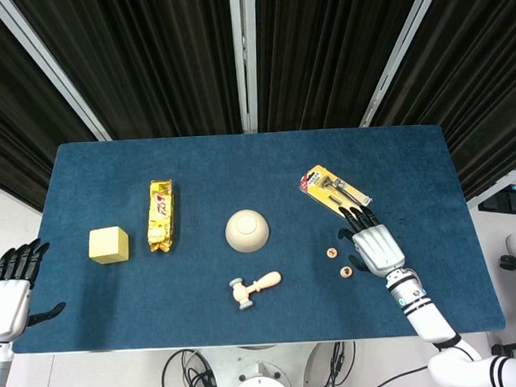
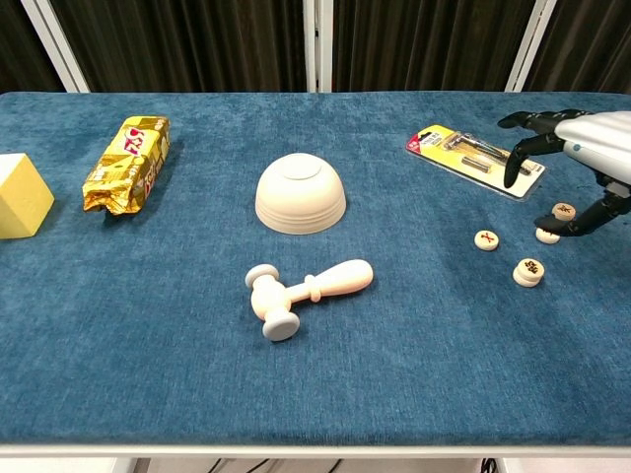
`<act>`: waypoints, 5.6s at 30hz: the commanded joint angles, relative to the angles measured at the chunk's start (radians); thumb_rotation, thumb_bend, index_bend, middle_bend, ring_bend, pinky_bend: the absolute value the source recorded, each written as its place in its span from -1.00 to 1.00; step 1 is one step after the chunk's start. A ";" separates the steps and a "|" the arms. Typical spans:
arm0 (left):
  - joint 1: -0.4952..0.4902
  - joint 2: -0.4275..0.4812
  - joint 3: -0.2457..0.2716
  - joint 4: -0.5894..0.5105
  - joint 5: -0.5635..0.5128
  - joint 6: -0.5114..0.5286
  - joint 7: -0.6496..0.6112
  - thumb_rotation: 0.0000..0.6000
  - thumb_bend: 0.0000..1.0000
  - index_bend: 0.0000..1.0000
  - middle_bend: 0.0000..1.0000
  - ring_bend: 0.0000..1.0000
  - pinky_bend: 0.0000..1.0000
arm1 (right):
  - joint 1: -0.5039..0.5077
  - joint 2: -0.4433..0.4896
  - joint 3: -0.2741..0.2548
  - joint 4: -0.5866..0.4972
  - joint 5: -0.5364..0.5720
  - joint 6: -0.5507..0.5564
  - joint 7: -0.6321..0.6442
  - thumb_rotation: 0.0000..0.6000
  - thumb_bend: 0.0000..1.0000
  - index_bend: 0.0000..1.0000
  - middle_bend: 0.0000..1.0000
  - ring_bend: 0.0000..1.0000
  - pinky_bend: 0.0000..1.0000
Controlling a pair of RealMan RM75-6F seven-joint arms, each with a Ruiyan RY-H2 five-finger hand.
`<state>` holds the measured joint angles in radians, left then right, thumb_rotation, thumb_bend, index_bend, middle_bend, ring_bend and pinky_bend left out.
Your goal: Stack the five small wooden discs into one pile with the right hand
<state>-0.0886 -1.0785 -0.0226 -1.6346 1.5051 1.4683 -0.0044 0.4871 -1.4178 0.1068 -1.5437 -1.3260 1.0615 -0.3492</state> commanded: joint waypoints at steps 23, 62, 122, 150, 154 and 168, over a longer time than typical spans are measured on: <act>-0.002 0.003 -0.006 0.018 -0.014 -0.009 -0.023 1.00 -0.88 -0.97 -1.00 -1.00 -1.00 | 0.116 -0.106 0.020 0.029 0.260 -0.091 -0.234 1.00 -0.73 -0.25 -1.00 -1.00 -1.00; -0.002 0.005 -0.005 0.019 -0.010 -0.008 -0.027 1.00 -0.88 -0.97 -1.00 -1.00 -1.00 | 0.135 -0.111 -0.004 0.061 0.241 -0.065 -0.146 1.00 -0.47 0.10 -0.96 -1.00 -1.00; 0.003 0.011 -0.001 -0.003 -0.001 0.002 -0.012 1.00 -0.88 -0.97 -1.00 -1.00 -1.00 | 0.095 0.092 -0.126 -0.144 0.151 -0.100 -0.199 1.00 -0.45 0.02 -0.98 -1.00 -1.00; 0.005 0.014 0.000 -0.003 0.005 0.005 -0.021 1.00 -0.88 -0.97 -1.00 -1.00 -1.00 | 0.095 0.101 -0.123 -0.152 0.152 -0.099 -0.189 1.00 -0.49 -0.26 -1.00 -1.00 -1.00; 0.005 0.015 0.001 -0.004 0.007 0.007 -0.022 1.00 -0.88 -0.97 -1.00 -1.00 -1.00 | 0.087 0.126 -0.113 -0.174 0.136 -0.075 -0.163 1.00 -0.49 -0.27 -1.00 -1.00 -1.00; 0.002 0.013 0.002 -0.004 0.005 -0.003 -0.016 1.00 -0.88 -0.97 -1.00 -1.00 -1.00 | 0.073 0.074 -0.075 -0.009 0.205 -0.063 -0.120 1.00 -0.50 -0.51 -1.00 -1.00 -1.00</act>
<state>-0.0867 -1.0653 -0.0205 -1.6394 1.5104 1.4661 -0.0208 0.5626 -1.3168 0.0283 -1.5848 -1.1329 1.0028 -0.4769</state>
